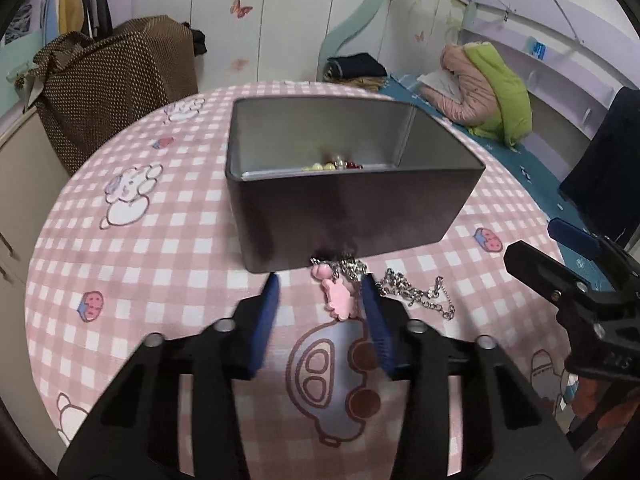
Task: Organize jewelry
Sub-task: 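Grasp the pink charm with the left tool while the right tool grasps the silver chain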
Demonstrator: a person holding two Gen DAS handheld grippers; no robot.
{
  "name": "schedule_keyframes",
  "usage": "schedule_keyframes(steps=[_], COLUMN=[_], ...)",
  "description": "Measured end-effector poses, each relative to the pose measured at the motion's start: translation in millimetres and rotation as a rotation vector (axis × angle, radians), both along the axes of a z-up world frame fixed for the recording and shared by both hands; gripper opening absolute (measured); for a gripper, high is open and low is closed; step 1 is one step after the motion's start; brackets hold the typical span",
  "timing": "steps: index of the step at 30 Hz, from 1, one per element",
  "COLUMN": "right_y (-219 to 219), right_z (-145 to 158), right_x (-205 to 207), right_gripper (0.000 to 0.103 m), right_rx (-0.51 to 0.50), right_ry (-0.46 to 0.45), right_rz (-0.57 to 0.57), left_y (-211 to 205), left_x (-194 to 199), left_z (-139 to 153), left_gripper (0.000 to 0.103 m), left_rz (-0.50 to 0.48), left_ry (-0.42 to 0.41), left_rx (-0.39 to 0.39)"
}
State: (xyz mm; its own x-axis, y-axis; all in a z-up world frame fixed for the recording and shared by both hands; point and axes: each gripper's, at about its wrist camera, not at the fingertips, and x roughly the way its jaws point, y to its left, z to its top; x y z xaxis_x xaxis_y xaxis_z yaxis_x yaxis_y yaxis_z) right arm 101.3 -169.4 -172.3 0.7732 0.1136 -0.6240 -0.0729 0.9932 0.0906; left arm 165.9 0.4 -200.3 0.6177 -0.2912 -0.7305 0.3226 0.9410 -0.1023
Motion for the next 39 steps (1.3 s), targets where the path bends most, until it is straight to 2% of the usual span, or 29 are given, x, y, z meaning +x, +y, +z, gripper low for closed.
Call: schedule_keyframes(steps=[3, 6, 20, 23, 25, 29, 30, 33, 36, 39], right_y=[5.1, 11.4, 43.8, 58.2, 67.6, 83.0, 85.4, 88.7, 89.5, 83.8], right_z=[0.0, -0.8, -3.7, -5.5, -8.7, -17.7, -22.7, -23.4, -24.1, -24.4], right_x=[0.9, 1.8, 6.1, 8.7, 13.5, 23.4, 28.2, 31.7, 32.5, 33.4], right_gripper=[0.096, 0.096, 0.094, 0.085, 0.072, 0.058, 0.048, 0.033, 0.010, 0.009], right_rx=[0.002, 0.003, -0.019, -0.052, -0.068, -0.130, -0.139, -0.143, -0.161, -0.130], right_ry=[0.005, 0.011, 0.043, 0.054, 0.076, 0.111, 0.144, 0.137, 0.134, 0.137], right_rz=[0.020, 0.041, 0.156, 0.201, 0.225, 0.244, 0.239, 0.258, 0.251, 0.248], left_y=[-1.1, 0.0, 15.3, 28.0, 33.2, 43.7, 45.6, 51.8, 54.4, 54.4], left_x=[2.1, 4.4, -7.7, -11.1, -14.1, -19.2, -19.5, -20.3, -19.1, -21.0], left_z=[-1.7, -2.5, -0.9, 2.9, 6.0, 10.8, 11.3, 11.1, 11.0, 13.3], left_gripper=[0.024, 0.017, 0.017, 0.016, 0.016, 0.016, 0.016, 0.016, 0.016, 0.016], left_rz=[-0.009, -0.001, -0.010, 0.000, 0.003, 0.009, 0.012, 0.020, 0.025, 0.021], left_ry=[0.010, 0.011, 0.000, -0.004, -0.015, -0.028, -0.028, -0.023, -0.018, -0.025], left_rx=[-0.002, 0.006, -0.027, -0.054, -0.059, -0.084, -0.088, -0.102, -0.109, -0.122])
